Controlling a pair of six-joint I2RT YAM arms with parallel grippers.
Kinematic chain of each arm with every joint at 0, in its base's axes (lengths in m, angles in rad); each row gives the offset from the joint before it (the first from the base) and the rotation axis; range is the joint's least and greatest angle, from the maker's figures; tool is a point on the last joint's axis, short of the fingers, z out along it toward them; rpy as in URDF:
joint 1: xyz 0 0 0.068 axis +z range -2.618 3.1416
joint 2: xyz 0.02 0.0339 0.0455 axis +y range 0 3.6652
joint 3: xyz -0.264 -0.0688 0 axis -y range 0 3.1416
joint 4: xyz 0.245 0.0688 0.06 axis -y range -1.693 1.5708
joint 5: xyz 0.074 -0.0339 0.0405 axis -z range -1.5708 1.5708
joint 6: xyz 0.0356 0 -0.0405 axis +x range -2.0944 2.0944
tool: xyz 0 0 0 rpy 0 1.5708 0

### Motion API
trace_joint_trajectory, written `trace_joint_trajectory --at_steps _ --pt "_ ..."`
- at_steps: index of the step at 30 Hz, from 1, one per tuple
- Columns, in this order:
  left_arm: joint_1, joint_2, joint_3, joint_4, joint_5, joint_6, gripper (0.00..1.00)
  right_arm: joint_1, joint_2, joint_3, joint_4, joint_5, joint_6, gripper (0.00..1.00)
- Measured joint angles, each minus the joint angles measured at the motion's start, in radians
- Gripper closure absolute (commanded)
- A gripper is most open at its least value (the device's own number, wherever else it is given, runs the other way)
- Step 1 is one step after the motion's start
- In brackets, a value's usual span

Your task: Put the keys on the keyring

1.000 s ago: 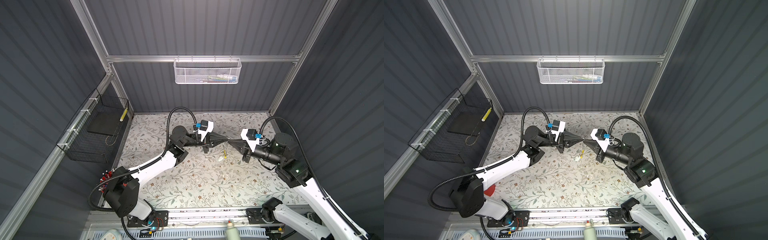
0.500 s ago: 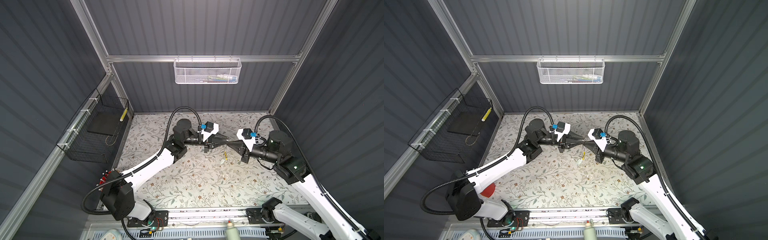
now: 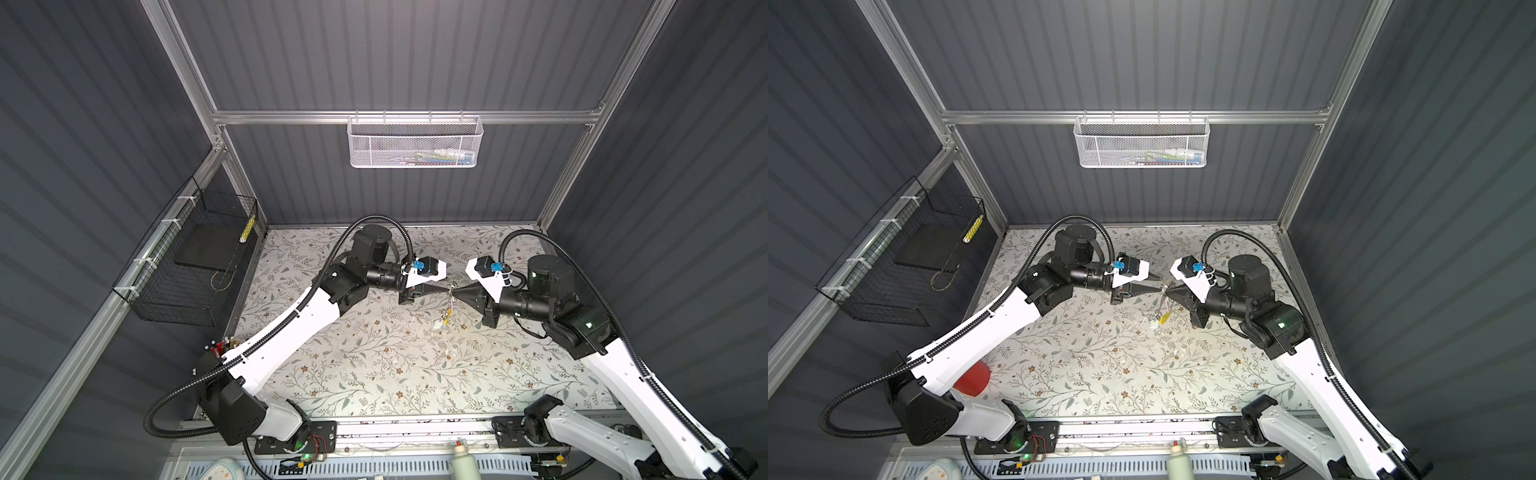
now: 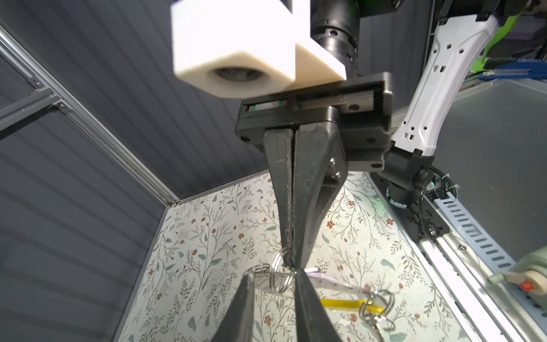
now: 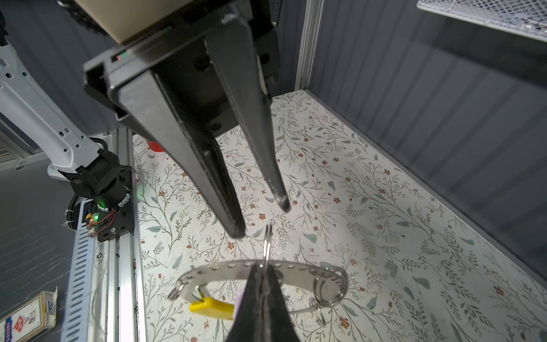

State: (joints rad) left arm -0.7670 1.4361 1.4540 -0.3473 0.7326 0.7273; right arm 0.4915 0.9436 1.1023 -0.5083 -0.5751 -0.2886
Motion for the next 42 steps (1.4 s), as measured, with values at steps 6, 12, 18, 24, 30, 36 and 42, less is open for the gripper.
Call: trace_joint_trajectory --at_steps 6,12,18,24,30,36,42 --pt "-0.052 0.000 0.064 -0.121 -0.107 0.124 0.73 0.000 0.049 0.058 -0.077 -0.014 -0.026 1.00" --pt "-0.088 0.013 0.090 -0.188 -0.207 0.200 0.73 0.000 0.087 0.096 -0.148 -0.039 -0.046 1.00" --pt "-0.118 0.030 0.118 -0.222 -0.295 0.239 0.73 0.000 0.099 0.106 -0.199 -0.056 -0.066 1.00" --pt "-0.148 0.053 0.153 -0.267 -0.342 0.270 0.73 0.000 0.101 0.116 -0.230 -0.062 -0.084 1.00" --pt "-0.170 0.069 0.182 -0.311 -0.379 0.295 0.77 -0.001 0.110 0.124 -0.261 -0.061 -0.097 1.00" --pt "-0.183 0.079 0.192 -0.335 -0.402 0.312 0.78 -0.001 0.110 0.124 -0.280 -0.058 -0.113 1.00" --pt "-0.183 0.081 0.196 -0.352 -0.416 0.321 0.81 0.000 0.110 0.124 -0.281 -0.058 -0.135 1.00"
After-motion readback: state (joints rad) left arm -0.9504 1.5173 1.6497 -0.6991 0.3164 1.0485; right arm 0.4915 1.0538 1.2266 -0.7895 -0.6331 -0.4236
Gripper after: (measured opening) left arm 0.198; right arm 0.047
